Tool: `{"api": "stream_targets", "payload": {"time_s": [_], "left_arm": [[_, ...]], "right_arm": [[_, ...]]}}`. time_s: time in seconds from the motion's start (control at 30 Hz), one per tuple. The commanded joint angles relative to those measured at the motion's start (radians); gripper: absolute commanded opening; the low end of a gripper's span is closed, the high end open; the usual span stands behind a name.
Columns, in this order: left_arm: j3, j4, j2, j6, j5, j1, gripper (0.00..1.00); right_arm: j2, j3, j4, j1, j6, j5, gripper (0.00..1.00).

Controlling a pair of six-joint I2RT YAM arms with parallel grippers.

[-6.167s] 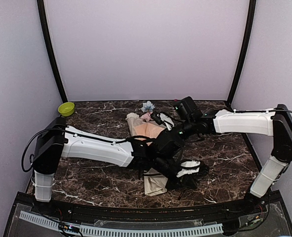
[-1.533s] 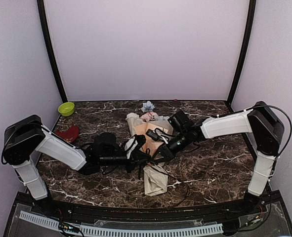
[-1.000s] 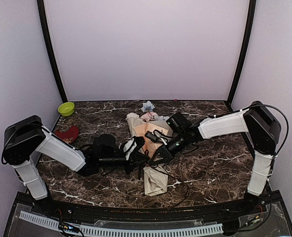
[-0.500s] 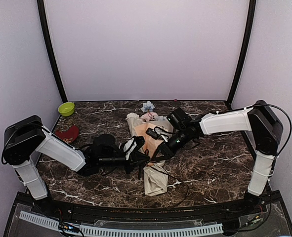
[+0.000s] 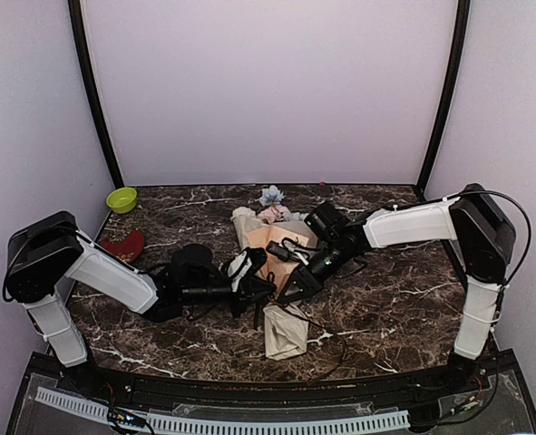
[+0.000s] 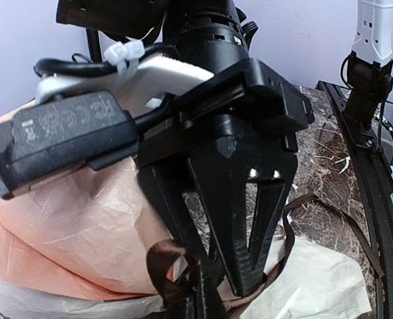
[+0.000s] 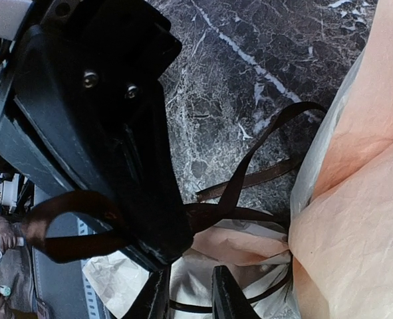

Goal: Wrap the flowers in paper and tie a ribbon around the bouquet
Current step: Cross the half-tied ribbon over the folded bouquet.

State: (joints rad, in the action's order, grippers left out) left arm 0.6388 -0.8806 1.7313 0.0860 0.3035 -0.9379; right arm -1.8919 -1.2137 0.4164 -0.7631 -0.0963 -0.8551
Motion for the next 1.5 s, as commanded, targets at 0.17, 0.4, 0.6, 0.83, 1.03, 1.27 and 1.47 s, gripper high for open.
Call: {"api": "stream_targets", "payload": {"time_s": [0.17, 0.4, 0.6, 0.83, 1.03, 1.27, 1.47], "left_arm": [[0.021, 0.011, -0.024, 0.005, 0.013, 0.002, 0.00], [0.019, 0.008, -0.027, 0.007, 0.012, 0.002, 0.00], [0.021, 0.001, -0.018, 0.012, 0.000, 0.002, 0.00], [0.027, -0.021, 0.003, -0.001, 0.010, 0.003, 0.00], [0.024, -0.030, 0.005, -0.009, 0.014, 0.003, 0.00], [0.022, -0.032, 0.005, -0.010, 0.014, 0.004, 0.00], [0.022, -0.033, 0.005, -0.010, 0.014, 0.004, 0.00]], "right_arm": [[-0.005, -0.007, -0.044, 0.001, 0.025, 0.057, 0.17], [-0.023, -0.019, -0.043, 0.000, 0.021, 0.067, 0.18], [-0.034, -0.024, -0.028, -0.009, -0.029, -0.076, 0.23], [-0.044, -0.008, -0.066, -0.012, -0.004, -0.088, 0.25], [-0.051, 0.006, -0.135, -0.014, 0.057, -0.065, 0.23], [-0.055, 0.003, -0.141, -0.028, 0.063, -0.068, 0.25], [-0.055, 0.009, -0.169, -0.030, 0.091, -0.051, 0.21]]}}
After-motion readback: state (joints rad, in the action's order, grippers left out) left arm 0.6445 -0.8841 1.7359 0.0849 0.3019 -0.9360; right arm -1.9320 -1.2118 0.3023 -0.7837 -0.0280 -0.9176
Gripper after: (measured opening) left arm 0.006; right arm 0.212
